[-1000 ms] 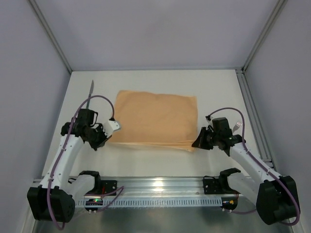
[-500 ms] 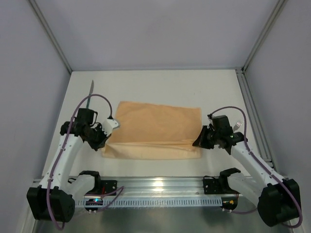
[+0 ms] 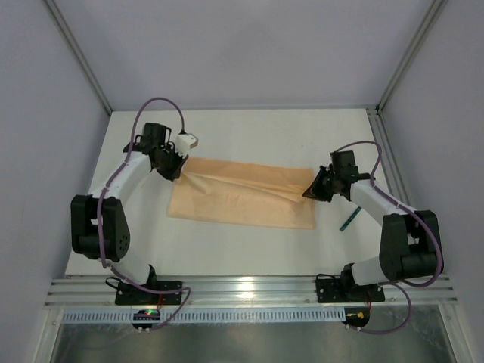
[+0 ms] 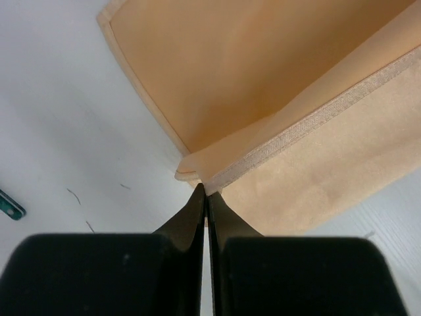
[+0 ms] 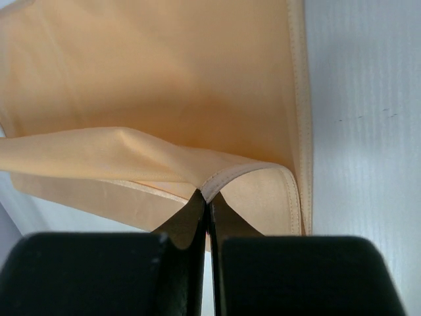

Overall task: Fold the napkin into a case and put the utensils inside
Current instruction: Fold and flatten the napkin at the center of the board.

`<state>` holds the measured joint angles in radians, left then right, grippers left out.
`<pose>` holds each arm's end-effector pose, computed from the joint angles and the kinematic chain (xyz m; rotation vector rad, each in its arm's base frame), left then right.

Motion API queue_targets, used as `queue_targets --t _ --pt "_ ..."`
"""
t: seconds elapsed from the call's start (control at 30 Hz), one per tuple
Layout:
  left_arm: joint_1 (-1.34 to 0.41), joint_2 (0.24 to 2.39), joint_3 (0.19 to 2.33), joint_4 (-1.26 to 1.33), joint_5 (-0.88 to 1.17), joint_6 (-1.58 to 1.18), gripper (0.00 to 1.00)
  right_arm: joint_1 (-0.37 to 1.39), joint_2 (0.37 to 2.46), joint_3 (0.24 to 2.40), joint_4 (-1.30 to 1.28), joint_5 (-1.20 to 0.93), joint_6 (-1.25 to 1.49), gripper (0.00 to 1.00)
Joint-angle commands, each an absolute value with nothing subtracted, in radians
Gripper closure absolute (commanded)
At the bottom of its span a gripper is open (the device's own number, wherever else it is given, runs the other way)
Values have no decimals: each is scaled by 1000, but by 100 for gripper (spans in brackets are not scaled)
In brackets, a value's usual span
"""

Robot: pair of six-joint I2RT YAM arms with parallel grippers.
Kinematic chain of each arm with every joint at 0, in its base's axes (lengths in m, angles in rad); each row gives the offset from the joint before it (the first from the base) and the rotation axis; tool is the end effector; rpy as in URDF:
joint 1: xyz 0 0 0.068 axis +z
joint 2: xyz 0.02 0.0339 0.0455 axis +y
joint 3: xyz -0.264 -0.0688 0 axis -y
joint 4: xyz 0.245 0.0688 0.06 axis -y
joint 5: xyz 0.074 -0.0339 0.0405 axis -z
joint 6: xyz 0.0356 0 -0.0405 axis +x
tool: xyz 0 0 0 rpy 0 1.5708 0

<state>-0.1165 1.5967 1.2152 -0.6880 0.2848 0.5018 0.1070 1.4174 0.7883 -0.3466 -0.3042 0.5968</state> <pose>0.3252 -0.0481 0.2470 0.8778 2.4362 -0.2373 0.2709 0.0398 0.1893 0.5139 2.5626 0.6516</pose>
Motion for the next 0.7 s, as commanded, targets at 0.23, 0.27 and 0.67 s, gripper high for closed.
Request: queue_targets --t 0.23,0.27,0.67 --pt "-158 1835 1425 -569 98 563 100 38 1462 825 -285 -242 646 96" --pt "-163 1842 1433 -569 95 563 100 38 1462 825 -284 -238 647 96" --pt "-207 1917 1454 -522 23 563 99 29 1514 828 -252 -175 675 96"
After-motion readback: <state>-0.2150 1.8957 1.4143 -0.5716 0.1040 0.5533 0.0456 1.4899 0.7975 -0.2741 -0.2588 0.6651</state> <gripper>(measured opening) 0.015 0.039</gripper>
